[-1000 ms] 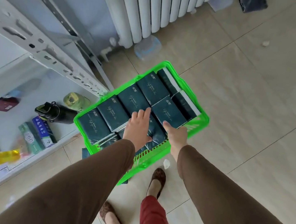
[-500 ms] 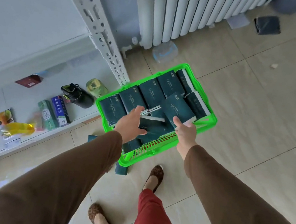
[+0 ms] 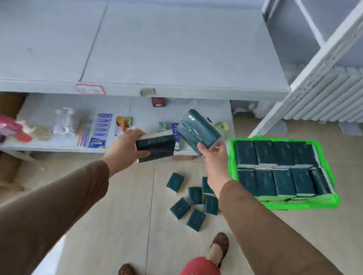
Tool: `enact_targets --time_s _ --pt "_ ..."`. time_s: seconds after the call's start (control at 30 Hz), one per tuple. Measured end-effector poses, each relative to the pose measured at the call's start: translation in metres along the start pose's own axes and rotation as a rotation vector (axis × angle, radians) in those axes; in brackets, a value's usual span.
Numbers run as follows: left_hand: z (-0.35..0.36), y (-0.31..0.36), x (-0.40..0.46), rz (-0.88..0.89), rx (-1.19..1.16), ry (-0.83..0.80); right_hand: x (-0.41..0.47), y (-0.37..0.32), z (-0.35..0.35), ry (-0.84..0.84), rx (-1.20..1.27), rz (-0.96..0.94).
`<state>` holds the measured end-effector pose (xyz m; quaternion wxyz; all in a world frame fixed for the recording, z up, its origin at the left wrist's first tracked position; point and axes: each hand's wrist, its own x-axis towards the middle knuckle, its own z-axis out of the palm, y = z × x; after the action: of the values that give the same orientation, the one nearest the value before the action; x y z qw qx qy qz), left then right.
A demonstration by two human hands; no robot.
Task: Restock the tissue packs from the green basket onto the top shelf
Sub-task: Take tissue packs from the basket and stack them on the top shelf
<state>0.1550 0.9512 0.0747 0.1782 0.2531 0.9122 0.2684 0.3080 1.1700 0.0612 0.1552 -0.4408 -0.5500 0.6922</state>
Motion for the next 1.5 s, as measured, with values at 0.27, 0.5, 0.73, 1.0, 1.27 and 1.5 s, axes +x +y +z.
enact_targets --time_s 0.27,0.5,0.73,1.0,1.27,1.5 --pt "-0.195 -0.165 -0.044 -0.169 -0.025 0.247 -0.052 -0.043 0.23 -0.251 -0.162 -0.129" --pt "-0.319 -0.262 0.001 -0.195 -0.039 0.379 -0.026 -0.086 0.398 -0.366 -0.264 -0.301" --pt "-0.423 -0.346 0.102 -0.215 0.027 0.414 0.046 -0.128 0.553 -0.426 -0.341 -0.354" --pt "-0.517 -0.423 0.216 -0.185 0.006 0.411 0.111 -0.16 0.685 -0.407 -0.413 -0.38" --pt "-0.619 -0.503 0.35 -0.147 0.038 0.353 0.164 -0.181 0.823 -0.32 -0.47 -0.441" --pt "-0.669 -0.551 0.438 -0.019 -0.003 0.198 0.205 -0.188 0.908 -0.268 -0.505 -0.39"
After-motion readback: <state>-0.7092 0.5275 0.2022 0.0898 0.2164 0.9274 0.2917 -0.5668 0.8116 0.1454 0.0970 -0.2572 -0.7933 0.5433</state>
